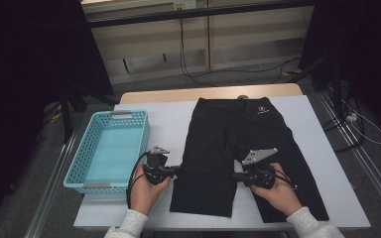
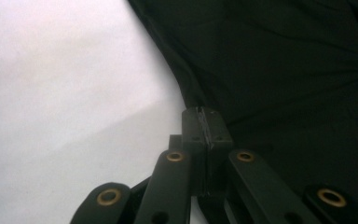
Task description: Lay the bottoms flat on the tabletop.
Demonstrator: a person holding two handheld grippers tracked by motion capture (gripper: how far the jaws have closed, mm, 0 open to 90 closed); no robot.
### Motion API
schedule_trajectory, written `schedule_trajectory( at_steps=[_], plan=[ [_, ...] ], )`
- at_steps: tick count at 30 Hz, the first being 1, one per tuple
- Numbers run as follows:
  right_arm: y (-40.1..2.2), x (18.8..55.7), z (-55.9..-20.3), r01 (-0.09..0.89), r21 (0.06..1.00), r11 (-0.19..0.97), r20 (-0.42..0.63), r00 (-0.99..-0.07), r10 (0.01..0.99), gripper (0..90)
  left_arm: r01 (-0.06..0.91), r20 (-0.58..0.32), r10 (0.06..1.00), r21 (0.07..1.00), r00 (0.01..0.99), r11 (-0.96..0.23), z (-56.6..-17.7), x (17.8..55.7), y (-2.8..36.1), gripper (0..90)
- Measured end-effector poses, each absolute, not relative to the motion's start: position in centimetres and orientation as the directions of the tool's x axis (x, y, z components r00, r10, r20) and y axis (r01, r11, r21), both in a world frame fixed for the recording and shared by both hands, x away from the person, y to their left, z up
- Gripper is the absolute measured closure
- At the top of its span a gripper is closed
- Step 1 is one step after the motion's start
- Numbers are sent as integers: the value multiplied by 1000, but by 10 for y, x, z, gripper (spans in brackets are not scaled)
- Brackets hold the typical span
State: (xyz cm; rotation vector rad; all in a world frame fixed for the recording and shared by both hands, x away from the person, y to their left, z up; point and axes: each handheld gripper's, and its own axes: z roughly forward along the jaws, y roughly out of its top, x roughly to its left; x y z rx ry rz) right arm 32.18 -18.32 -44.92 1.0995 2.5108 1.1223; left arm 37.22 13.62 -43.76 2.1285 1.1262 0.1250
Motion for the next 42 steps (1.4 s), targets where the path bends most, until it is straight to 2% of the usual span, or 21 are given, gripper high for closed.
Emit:
schedule_trajectory(
  at_steps=[10, 11, 13, 14, 16, 17, 18, 19, 21, 22, 23, 24, 27, 31, 37, 42],
  plan=[
    [-190, 322, -449, 554, 698, 454, 103, -705, 701, 893, 682, -243, 744, 635, 623, -364, -443, 375, 131, 892],
    [-188, 321, -449, 542, 709, 451, 87, -702, 707, 848, 683, -241, 747, 634, 620, -363, -444, 375, 131, 892],
    [-187, 320, -447, 529, 717, 454, 79, -709, 701, 830, 679, -238, 747, 640, 621, -360, -444, 376, 133, 890],
    [-185, 318, -443, 512, 734, 445, 69, -709, 702, 736, 676, -232, 750, 644, 620, -360, -444, 376, 133, 882],
    [-184, 318, -440, 502, 745, 439, 63, -708, 703, 712, 664, -221, 751, 656, 623, -358, -442, 376, 133, 873],
    [-181, 316, -438, 485, 762, 429, 69, -720, 690, 656, 660, -213, 754, 661, 622, -358, -442, 376, 133, 841],
    [-179, 315, -437, 481, 763, 431, 71, -726, 684, 629, 660, -213, 754, 661, 622, -358, -442, 376, 133, 801],
    [-179, 315, -437, 481, 763, 431, 71, -726, 684, 629, 658, -207, 756, 662, 621, -359, -443, 376, 133, 801],
    [-173, 312, -437, 469, 763, 446, 69, -744, 664, 601, 655, -202, 758, 665, 621, -359, -444, 376, 133, 704],
    [-167, 310, -438, 449, 765, 463, 64, -767, 638, 558, 637, -177, 757, 675, 629, -371, -445, 377, 133, 609],
    [-167, 310, -438, 449, 765, 463, 64, -767, 638, 558, 637, -177, 757, 675, 629, -371, -445, 377, 133, 571],
    [-164, 308, -438, 442, 764, 469, 64, -776, 627, 547, 633, -170, 755, 675, 633, -379, -445, 377, 133, 571],
    [-153, 305, -440, 426, 764, 485, 60, -795, 603, 486, 618, -154, 755, 688, 637, -381, -445, 377, 132, 466],
    [-133, 298, -446, 384, 754, 534, 43, -839, 543, 453, 599, -136, 747, 697, 650, -394, -444, 378, 133, 350],
    [-116, 288, -448, 348, 750, 562, 25, -865, 502, 422, 585, -120, 747, 707, 654, -398, -444, 378, 133, 285],
    [-104, 281, -453, 327, 732, 597, 18, -886, 464, 397, 588, -112, 753, 702, 649, -402, -443, 378, 133, 275]
  ],
)
